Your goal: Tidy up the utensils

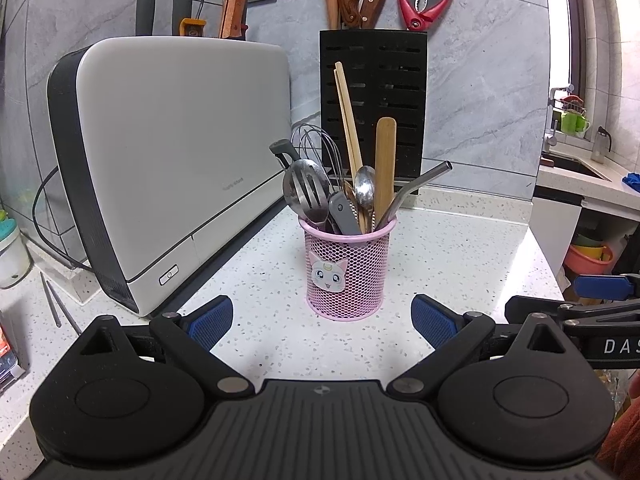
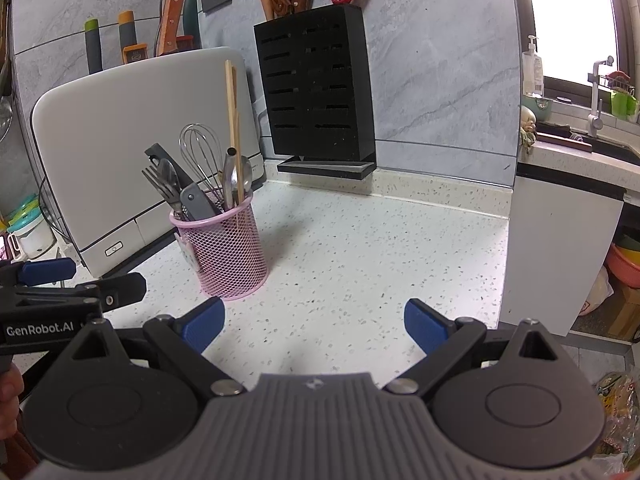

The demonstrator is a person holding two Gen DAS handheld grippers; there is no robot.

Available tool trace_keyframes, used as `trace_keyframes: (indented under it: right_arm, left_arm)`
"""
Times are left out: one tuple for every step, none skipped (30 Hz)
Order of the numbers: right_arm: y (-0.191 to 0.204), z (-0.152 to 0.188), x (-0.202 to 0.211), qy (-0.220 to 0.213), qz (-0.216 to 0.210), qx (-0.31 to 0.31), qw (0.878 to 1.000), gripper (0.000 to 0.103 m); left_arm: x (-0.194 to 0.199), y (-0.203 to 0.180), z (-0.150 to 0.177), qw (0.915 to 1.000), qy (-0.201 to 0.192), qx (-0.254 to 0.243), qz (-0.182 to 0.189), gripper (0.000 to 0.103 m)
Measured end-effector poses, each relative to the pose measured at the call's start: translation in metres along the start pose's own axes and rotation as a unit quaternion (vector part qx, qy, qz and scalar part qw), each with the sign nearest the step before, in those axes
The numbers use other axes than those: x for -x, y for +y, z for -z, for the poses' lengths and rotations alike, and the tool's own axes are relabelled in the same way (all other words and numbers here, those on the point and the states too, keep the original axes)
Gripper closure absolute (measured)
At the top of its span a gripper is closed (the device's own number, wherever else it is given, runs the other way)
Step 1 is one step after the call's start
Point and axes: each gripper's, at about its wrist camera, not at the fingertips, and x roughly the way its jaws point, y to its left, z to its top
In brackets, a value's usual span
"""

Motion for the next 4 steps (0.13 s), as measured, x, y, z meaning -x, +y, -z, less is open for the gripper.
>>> trace_keyframes:
  right_arm:
    - [-0.0005, -0.0004, -0.0004, 0.000, 0.000, 0.000, 1.000, 0.009]
    - [-0.0005, -0.0006, -0.0004, 0.001, 0.000, 0.000, 1.000, 0.009]
    - [-0.0003, -0.0002, 0.0001, 0.001, 0.000, 0.000, 1.000, 0.009]
    - [-0.0005, -0.0002, -0.0001, 0.001, -0.001, 0.000, 1.000, 0.009]
  left_arm:
    - [0.0002, 0.0003, 0.0000, 1.0000, -0.001, -0.001, 0.000, 0.000]
    - [0.0002, 0.0006, -0.0002, 1.0000, -0.001, 0.000, 0.000, 0.000]
    - [0.0000, 0.0013, -0.0004, 1.0000, 0.000, 0.002, 0.002, 0.000]
    - [0.0000, 0.0018, -0.0004, 1.0000, 0.000, 0.004, 0.003, 0.000]
